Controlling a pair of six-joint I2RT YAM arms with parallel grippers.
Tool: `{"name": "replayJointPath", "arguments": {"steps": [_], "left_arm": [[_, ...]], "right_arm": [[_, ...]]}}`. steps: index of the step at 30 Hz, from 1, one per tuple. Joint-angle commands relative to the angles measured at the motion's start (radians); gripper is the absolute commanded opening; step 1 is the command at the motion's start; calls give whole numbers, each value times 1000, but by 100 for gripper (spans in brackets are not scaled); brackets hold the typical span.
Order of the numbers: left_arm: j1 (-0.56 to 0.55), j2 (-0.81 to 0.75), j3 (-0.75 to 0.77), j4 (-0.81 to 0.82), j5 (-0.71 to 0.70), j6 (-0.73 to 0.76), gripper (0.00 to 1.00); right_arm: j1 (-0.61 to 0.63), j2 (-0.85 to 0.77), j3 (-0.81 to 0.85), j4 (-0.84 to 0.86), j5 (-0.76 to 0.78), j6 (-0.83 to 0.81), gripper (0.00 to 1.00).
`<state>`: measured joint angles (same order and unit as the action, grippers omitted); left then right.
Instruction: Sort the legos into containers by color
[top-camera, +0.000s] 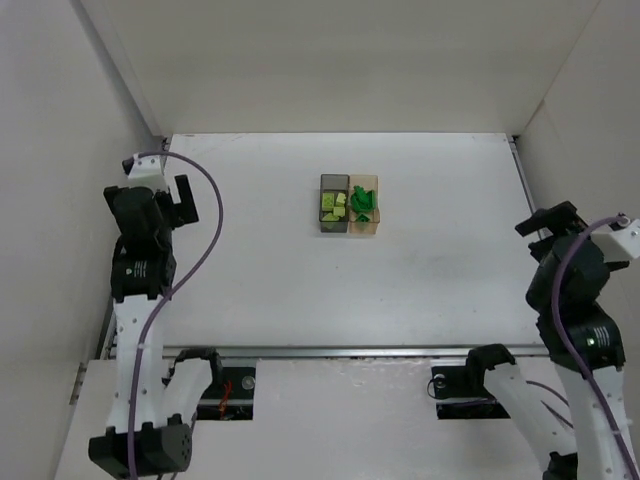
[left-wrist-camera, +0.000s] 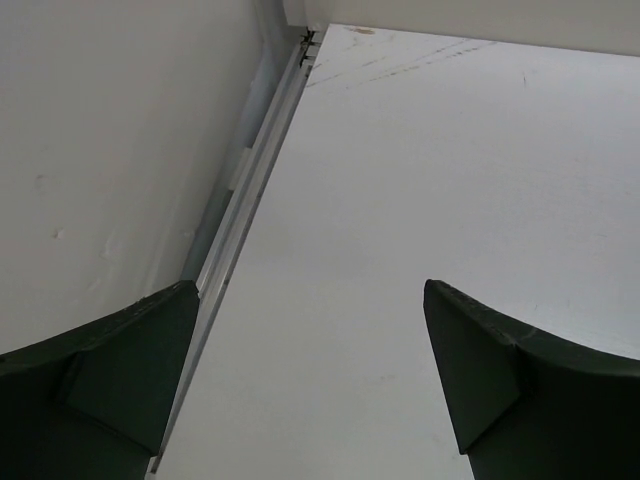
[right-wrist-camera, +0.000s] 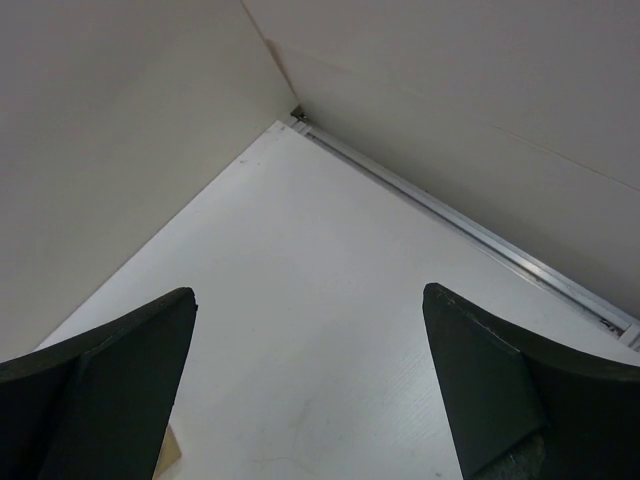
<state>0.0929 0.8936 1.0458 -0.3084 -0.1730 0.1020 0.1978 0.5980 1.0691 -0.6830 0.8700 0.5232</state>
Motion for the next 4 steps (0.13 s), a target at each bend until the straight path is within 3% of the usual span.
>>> {"name": "replayJointPath", "arguments": {"steps": [1, 4], "left_arm": [[4, -100, -62, -15, 49, 25, 94], [4, -168, -99, -6, 79, 25, 99]], "right_arm": [[3, -90, 25, -6, -107, -72, 100], [3, -131, 15, -6, -192, -87, 100]]}}
